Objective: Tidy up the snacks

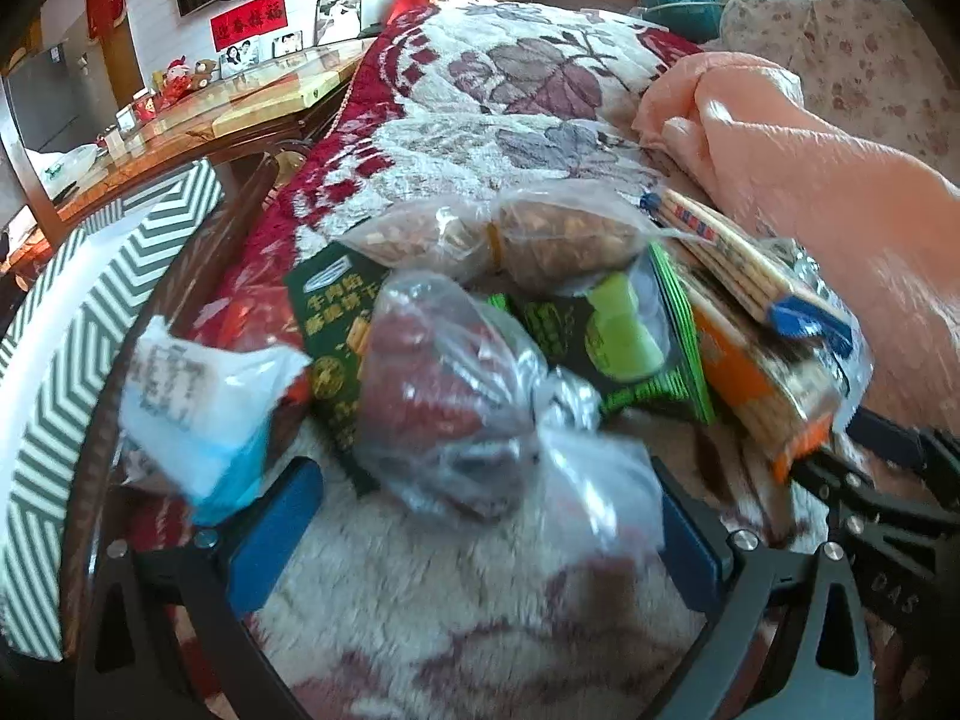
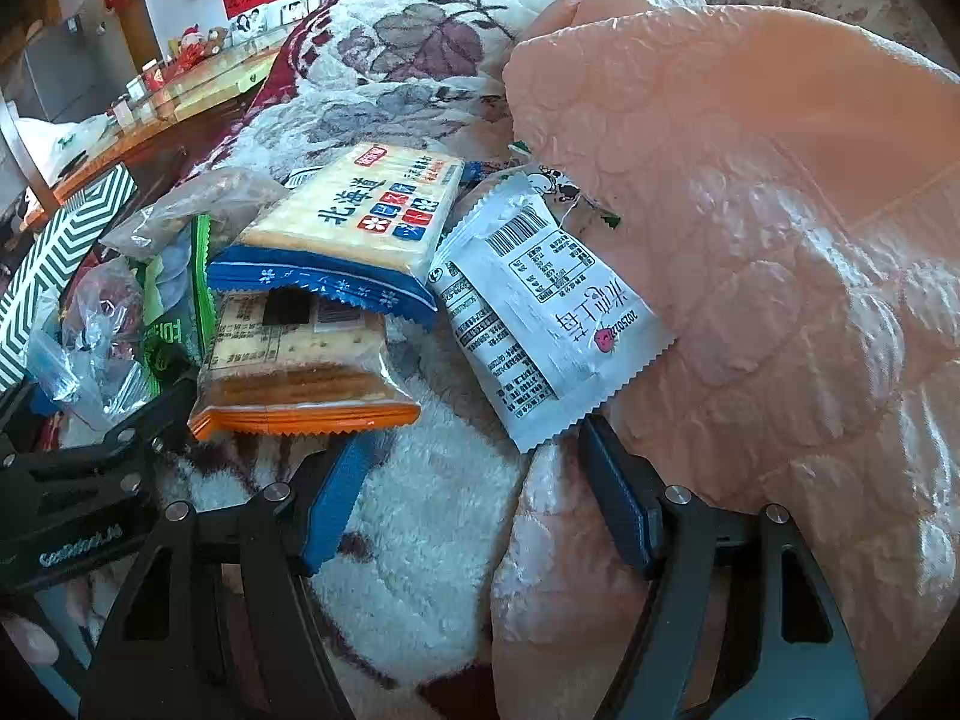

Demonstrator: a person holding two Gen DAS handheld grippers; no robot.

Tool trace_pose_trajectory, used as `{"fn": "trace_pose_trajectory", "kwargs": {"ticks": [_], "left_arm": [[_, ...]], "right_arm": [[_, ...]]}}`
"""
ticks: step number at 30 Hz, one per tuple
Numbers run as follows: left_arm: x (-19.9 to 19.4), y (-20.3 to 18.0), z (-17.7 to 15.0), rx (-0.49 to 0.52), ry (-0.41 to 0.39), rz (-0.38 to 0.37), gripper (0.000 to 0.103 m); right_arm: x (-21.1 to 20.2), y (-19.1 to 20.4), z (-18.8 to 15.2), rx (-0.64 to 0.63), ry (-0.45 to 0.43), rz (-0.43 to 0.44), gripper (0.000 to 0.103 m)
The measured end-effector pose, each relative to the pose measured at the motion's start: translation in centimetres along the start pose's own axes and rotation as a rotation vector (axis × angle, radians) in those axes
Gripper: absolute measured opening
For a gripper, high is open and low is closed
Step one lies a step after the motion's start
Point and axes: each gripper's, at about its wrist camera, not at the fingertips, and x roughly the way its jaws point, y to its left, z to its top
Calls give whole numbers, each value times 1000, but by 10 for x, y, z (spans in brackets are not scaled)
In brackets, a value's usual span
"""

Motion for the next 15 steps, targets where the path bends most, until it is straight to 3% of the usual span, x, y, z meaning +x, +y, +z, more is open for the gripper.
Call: {"fn": "trace_pose_trajectory", "kwargs": {"ticks": [5,10,15], "left_arm": [[-21,5,-5,-21,0,-19,103],[-54,17,-6,-34,-63,-10,103],[-72,35,-6,-85,-75,-15,103]], "right_arm": [[-9,4,-1,-16,24,7,71],[-30,10,-2,-32,-11,26,71],[-47,21,-3,-73,-38,64,71]]}}
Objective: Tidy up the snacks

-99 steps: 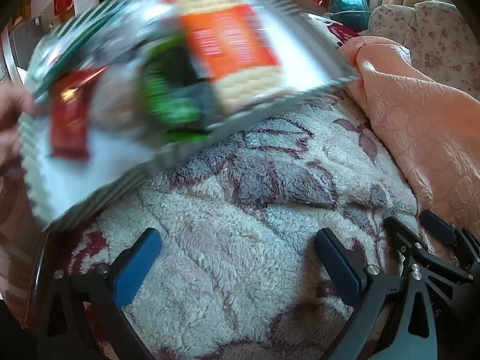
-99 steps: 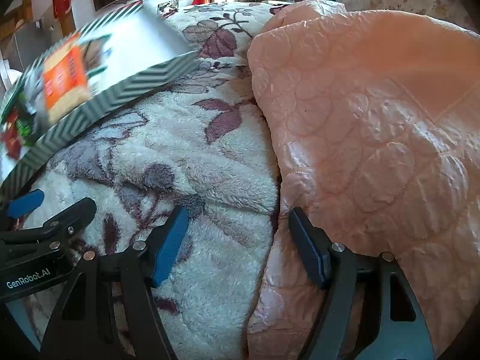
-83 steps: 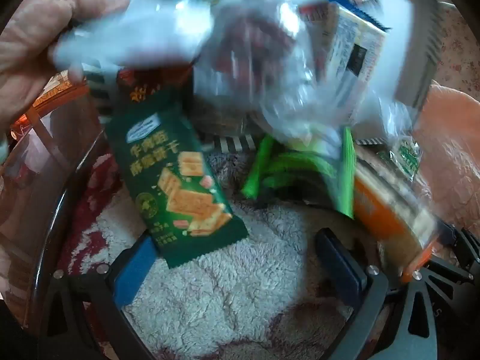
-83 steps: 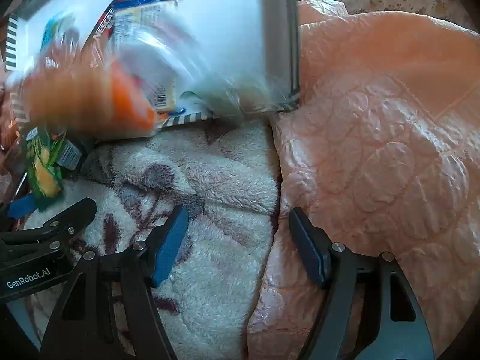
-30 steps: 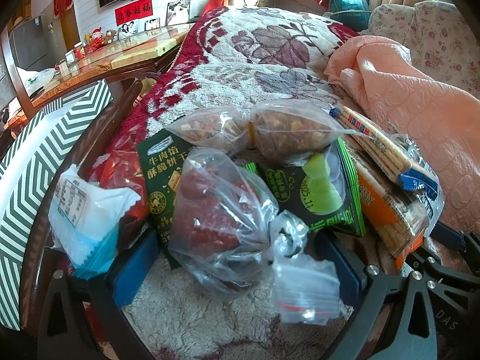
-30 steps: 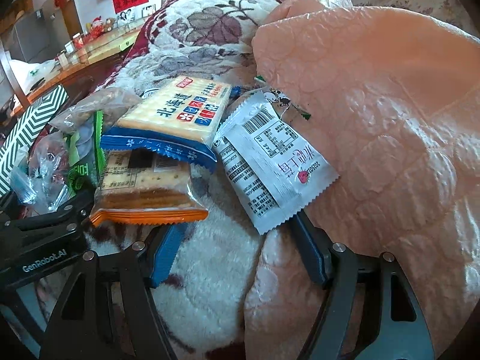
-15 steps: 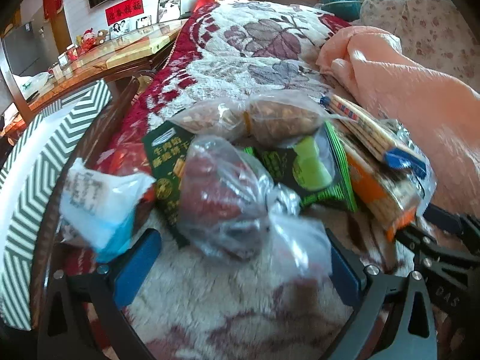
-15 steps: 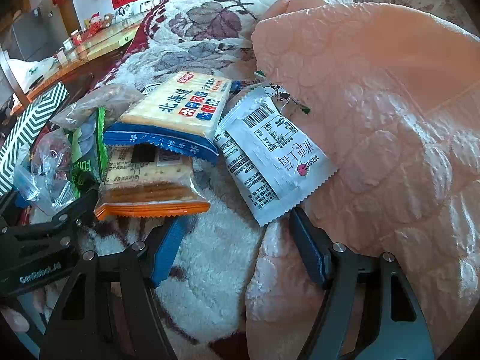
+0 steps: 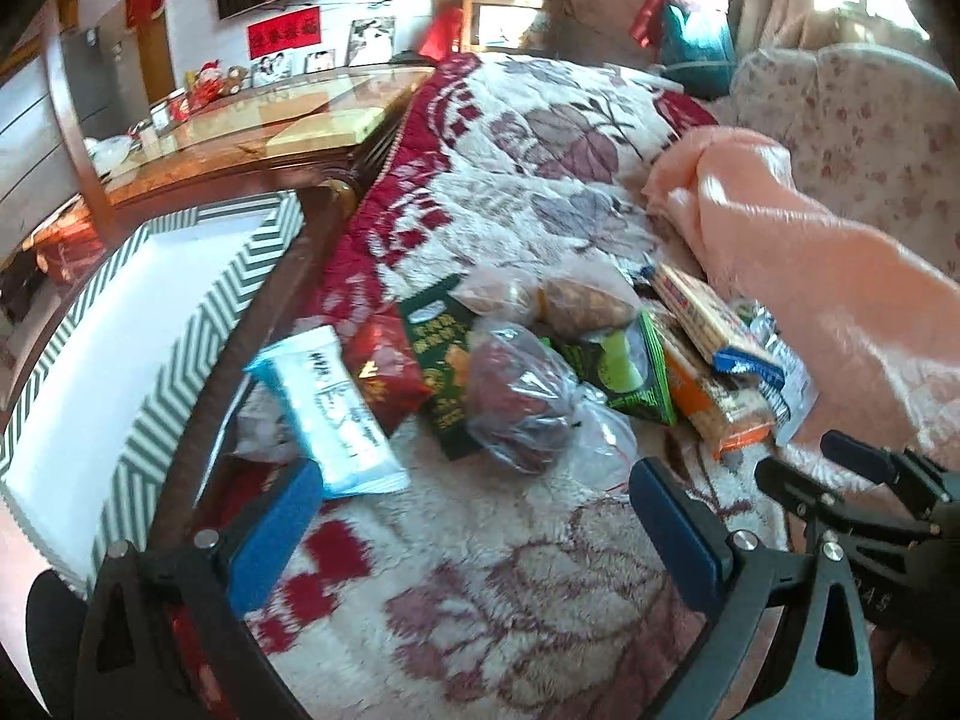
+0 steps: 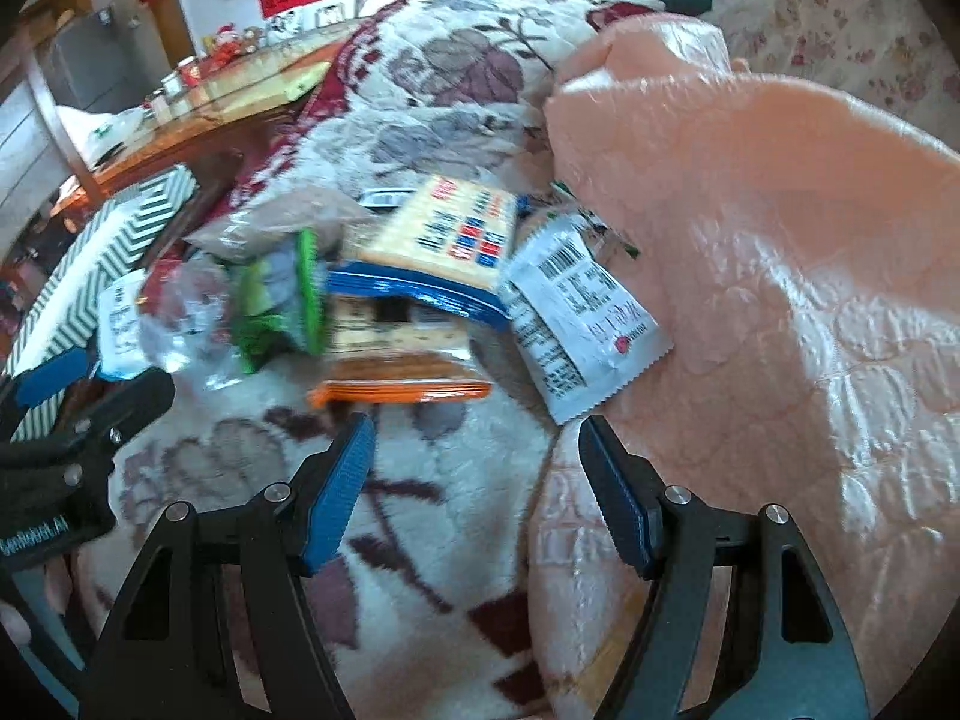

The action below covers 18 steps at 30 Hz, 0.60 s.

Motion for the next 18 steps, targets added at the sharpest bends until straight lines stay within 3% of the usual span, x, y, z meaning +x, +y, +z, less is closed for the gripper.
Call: {"fn": "trace_pose_trajectory", "kwargs": {"ticks": [8,18], "left_arm": [[-5,24,4,-57,3,28,103],[1,47,3,-115,17,66,103]], "right_arm": [[-18,34,3,-156,-67,55,71],[-19,46,-1,-197,-61,108,71]]}}
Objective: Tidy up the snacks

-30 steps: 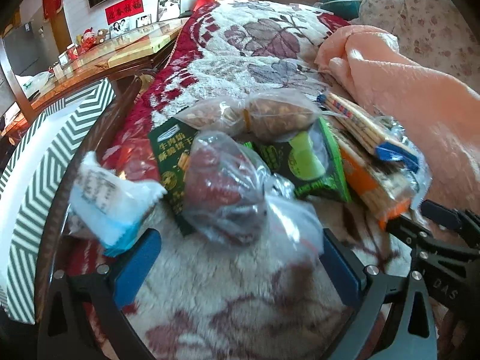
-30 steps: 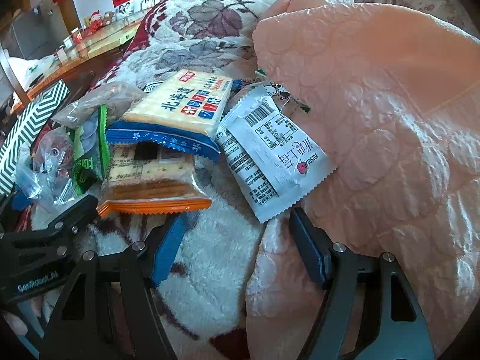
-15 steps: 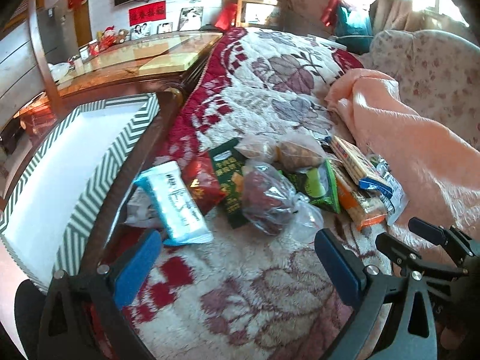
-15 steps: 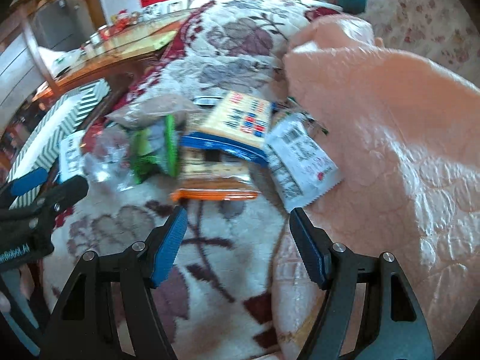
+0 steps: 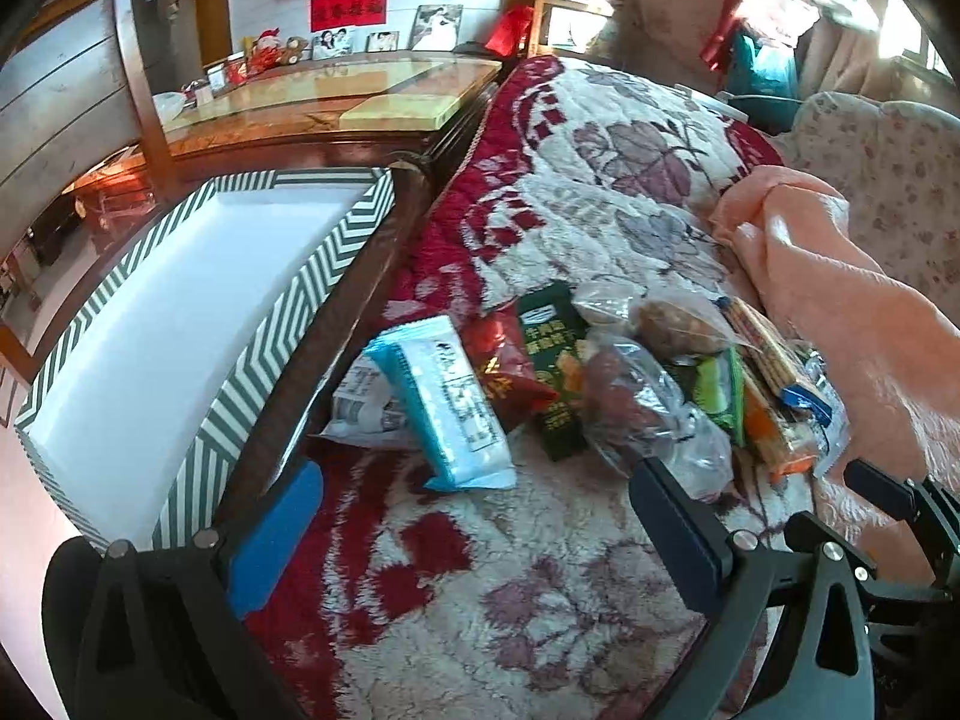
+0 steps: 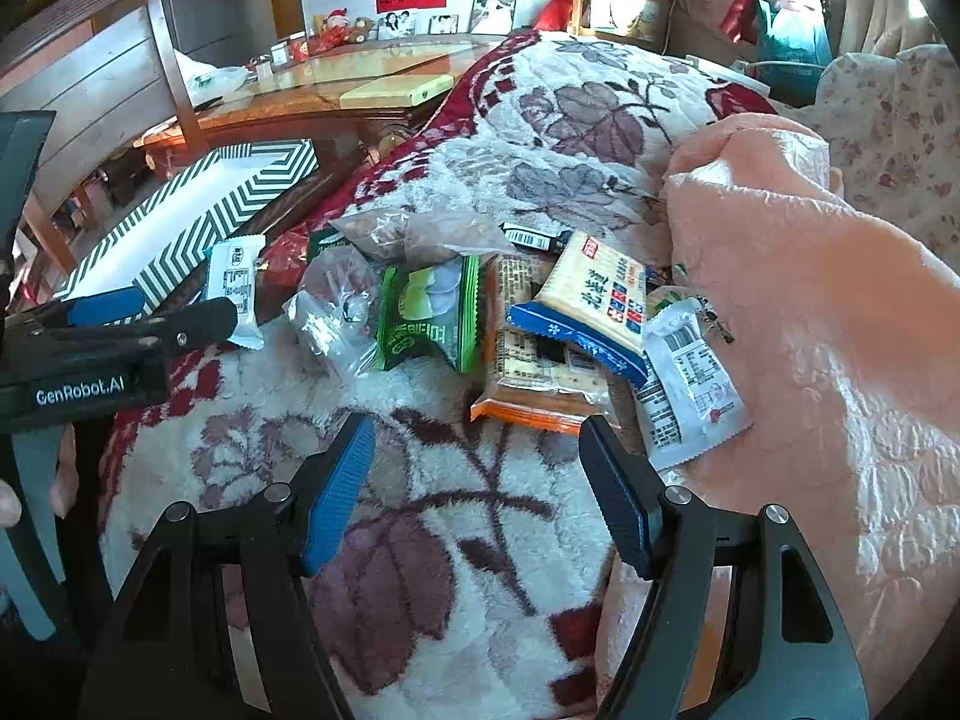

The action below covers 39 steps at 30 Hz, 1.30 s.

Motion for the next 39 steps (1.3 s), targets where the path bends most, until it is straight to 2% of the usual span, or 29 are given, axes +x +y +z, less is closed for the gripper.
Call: {"fn": "trace_pose_trajectory", "kwargs": {"ticks": [13,19,25,31,34,36,39], "left_arm": [[9,11,1,-26,31,-12,103],[20,23,9,-77,61,4,97],[37,16,14,-57,106,35,90],[56,15,16,-57,168,51,69],[58,17,18,-66,174,57,58],[57,19,19,-68,175,57,38],[52,25,20,-86,178,23,30]], "right_arm": [[7,0,-2,1,33,26,71],[9,-2,-2,12,46,43,71],[11,-2,-1,19,51,58,71],[14,-4,-1,27,63,61,71],[16,-5,-2,32,69,62,71],[17,-5,-2,33,75,64,71],[18,-4,-2,30,79,64,71]]}}
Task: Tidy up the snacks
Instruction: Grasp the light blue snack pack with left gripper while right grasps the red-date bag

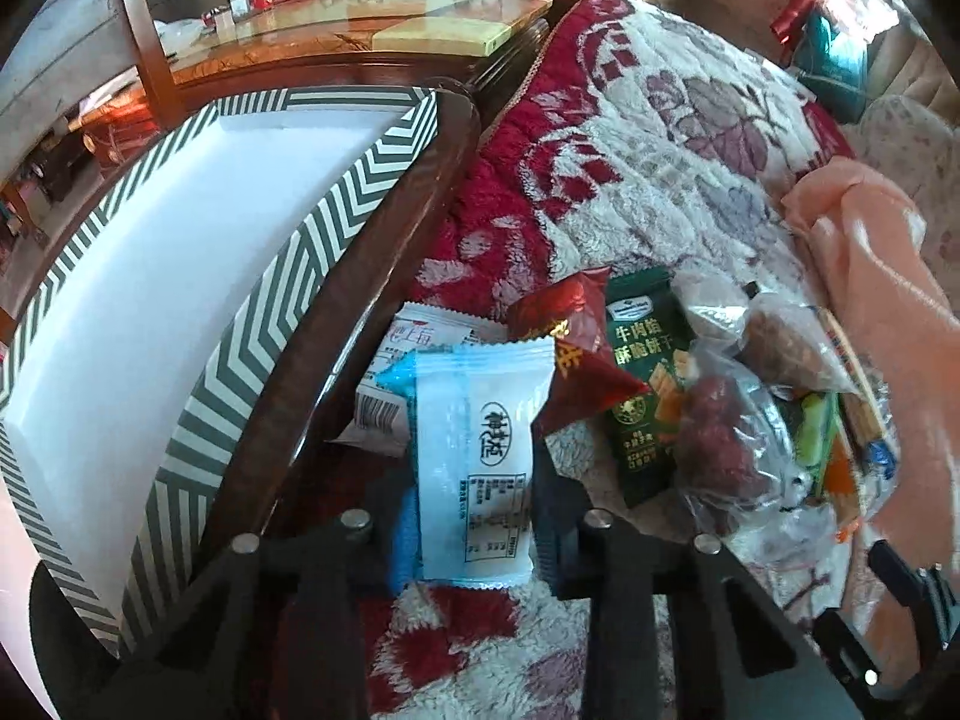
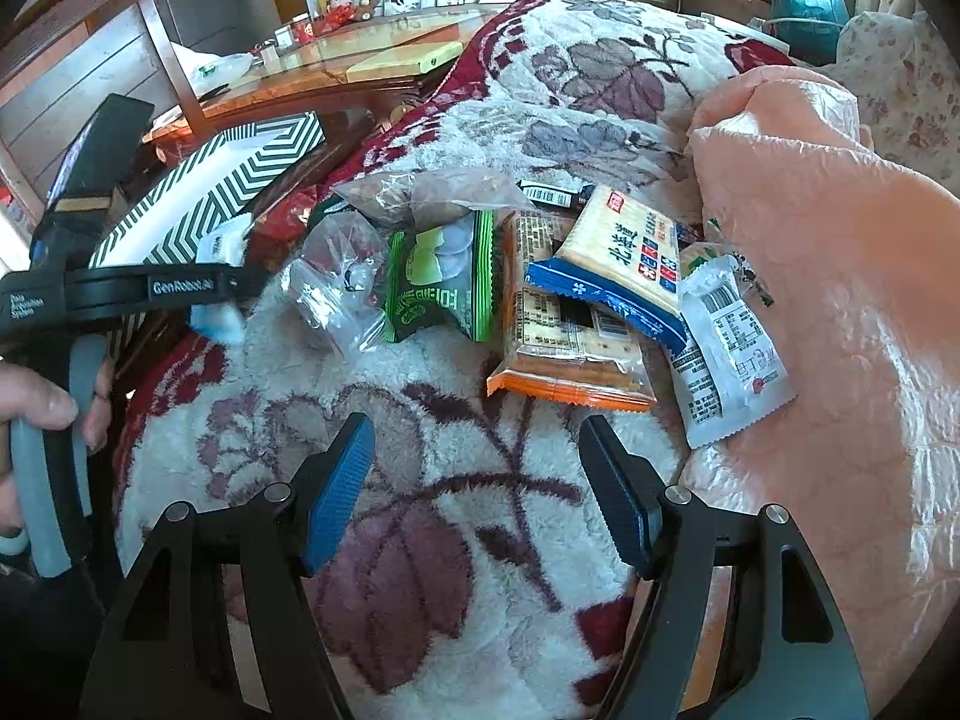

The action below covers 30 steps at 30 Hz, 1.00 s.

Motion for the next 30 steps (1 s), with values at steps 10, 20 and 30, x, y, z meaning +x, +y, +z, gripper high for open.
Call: {"fn": "trace_pose_trajectory", "kwargs": {"ticks": [10,20,30], "left_arm": [[-23,13,-17,36,6,-91,29],[-50,29,-17,41,-59,-63,29],[-45,31,-16,43,-66,-60,29]], "right_arm": [[-5,11,5,-21,-13,51,71],[-1,45,32,-102,-21,119,71],[47,57,65,-113,45,117,71]]}}
